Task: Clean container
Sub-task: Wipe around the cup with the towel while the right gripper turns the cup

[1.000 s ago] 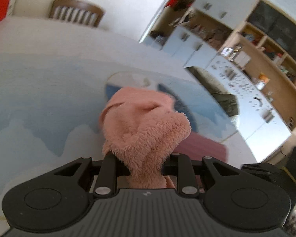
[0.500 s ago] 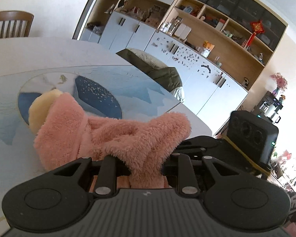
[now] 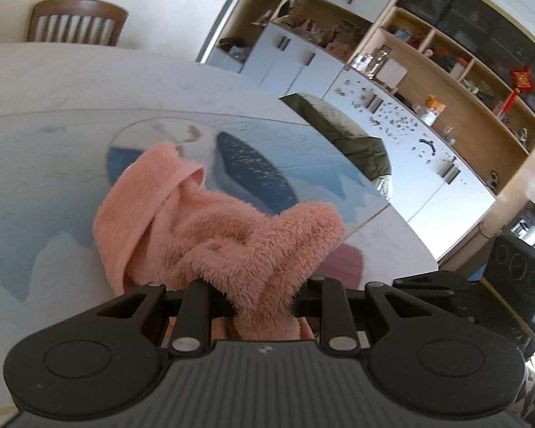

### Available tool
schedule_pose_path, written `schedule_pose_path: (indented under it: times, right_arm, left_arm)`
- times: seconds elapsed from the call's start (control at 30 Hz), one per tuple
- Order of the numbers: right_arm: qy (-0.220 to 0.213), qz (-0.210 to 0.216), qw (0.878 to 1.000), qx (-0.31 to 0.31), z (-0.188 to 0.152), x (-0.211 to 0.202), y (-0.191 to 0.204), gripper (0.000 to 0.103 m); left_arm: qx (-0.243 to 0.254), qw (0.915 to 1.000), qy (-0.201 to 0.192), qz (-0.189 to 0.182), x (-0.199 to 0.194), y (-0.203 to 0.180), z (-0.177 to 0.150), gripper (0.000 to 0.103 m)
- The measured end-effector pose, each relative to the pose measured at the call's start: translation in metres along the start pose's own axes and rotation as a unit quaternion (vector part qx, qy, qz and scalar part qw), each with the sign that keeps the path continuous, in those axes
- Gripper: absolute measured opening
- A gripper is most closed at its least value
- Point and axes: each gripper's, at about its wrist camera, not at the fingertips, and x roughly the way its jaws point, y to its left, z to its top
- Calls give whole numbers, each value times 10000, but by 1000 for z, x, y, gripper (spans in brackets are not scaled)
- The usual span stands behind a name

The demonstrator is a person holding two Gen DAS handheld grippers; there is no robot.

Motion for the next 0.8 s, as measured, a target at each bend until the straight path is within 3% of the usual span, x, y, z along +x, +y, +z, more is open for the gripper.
schedule_pose_path:
  times: [0.1, 0.23, 0.33, 0.4, 0.43, 0.5, 0.7, 0.8]
  right_arm:
    - [-20, -32, 10000, 49, 0, -1, -1, 2]
    - [-23, -52, 10000, 74, 0, -2, -3, 2]
    - [-16, -66, 10000, 68, 0, -2, -3, 2]
    - [-14, -83, 9999, 69, 1, -2, -3, 2]
    - [-12, -82, 9999, 70, 1, -2, -3, 2]
    - [-12, -88, 9999, 70, 1, -2, -3, 2]
    - [16, -132, 9999, 48, 1, -1, -1, 2]
    - [34, -146, 9999, 48, 2, -1, -1, 2]
  left_arm:
    - [123, 9999, -79, -33, -11, -1, -5, 24]
    - [544, 9983, -4, 203, -24, -6, -14, 28]
    - [1078, 9931, 21, 463, -35, -17, -25, 42]
    - [1511, 9855, -95, 771, -45, -28, -34, 73]
    - [1753, 9801, -168, 917, -50, -33, -38, 78]
    - [2257, 9676, -278, 1101, -60, -45, -48, 80]
    - [3013, 9407, -321, 1524, -84, -62, -71, 80]
    - [3451, 9256, -412, 1503, -85, -75, -78, 83]
